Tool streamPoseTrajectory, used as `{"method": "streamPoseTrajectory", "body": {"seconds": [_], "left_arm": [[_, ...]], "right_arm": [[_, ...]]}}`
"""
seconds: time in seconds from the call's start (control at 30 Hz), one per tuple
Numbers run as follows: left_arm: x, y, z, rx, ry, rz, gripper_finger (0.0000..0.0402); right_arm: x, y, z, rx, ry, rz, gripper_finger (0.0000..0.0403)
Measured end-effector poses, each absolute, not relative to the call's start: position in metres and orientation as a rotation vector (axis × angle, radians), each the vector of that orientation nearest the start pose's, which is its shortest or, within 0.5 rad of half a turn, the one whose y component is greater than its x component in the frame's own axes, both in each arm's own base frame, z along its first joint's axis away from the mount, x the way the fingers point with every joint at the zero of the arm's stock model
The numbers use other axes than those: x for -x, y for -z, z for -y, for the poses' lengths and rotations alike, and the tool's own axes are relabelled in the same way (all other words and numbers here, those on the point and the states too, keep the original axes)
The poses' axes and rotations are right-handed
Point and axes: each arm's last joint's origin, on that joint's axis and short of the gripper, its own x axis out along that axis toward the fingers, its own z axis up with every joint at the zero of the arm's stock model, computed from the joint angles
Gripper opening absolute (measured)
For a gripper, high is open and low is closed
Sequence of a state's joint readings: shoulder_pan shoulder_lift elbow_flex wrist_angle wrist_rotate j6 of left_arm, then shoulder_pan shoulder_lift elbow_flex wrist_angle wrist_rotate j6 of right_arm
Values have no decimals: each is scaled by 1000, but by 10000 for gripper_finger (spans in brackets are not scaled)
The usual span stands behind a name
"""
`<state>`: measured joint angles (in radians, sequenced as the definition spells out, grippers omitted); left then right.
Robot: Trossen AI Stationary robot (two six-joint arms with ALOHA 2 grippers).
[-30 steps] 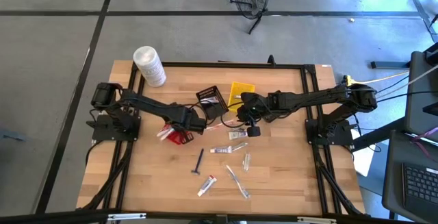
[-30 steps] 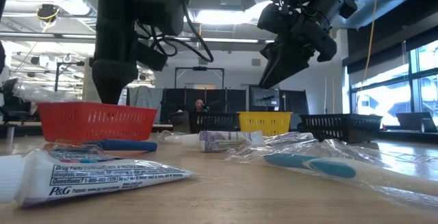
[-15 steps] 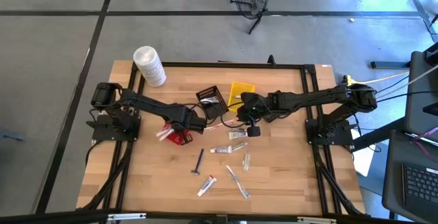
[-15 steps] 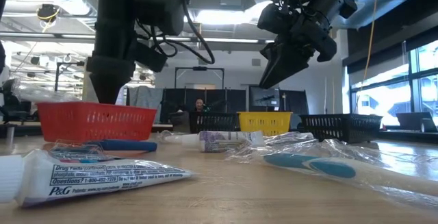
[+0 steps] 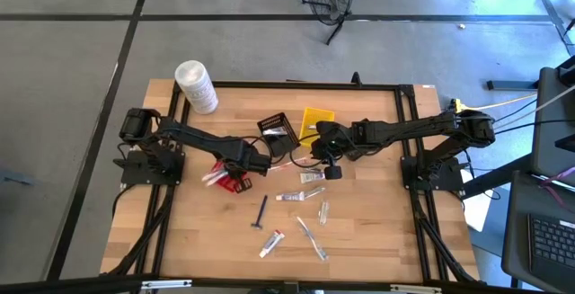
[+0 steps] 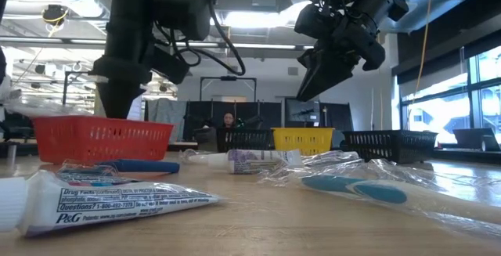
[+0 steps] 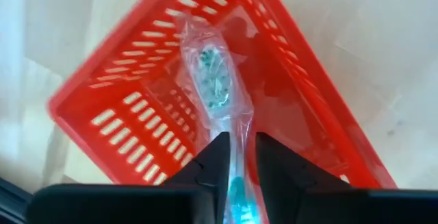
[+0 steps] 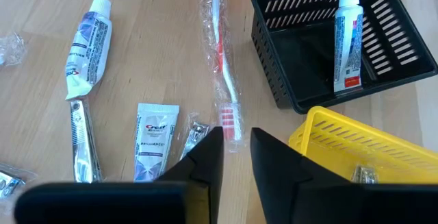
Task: Pick & Place Travel size toiletries
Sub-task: Put the green toothbrush into the red bin, then put the toothpaste into the left black bin
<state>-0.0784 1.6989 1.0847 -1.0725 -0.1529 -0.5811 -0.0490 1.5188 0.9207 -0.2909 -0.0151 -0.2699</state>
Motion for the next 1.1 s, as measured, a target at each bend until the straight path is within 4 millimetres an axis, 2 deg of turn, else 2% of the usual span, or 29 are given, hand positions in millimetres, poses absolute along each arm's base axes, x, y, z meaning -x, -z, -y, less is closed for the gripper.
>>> {"method": "streamPoseTrajectory", "body": {"seconds": [0.2,0.4,0.6,0.8,1.1], "left_arm": [[-279,-183,17,227,-555,-1581,96],[-289,-209,18,251,-539,-1563,107],[-305,-226,25,316,-560,-1417,107],[-318,-227,41,316,-479,-1281,107],[-339,-229,74,148,-261,-1022,105]], "right_arm": [[-303,-204,14,223,-88,-887,89],[-303,-204,14,224,-89,-886,95],[-305,-205,15,206,-77,-866,93],[-305,-205,13,205,-80,-868,94],[-305,-205,13,203,-80,-866,132]]}}
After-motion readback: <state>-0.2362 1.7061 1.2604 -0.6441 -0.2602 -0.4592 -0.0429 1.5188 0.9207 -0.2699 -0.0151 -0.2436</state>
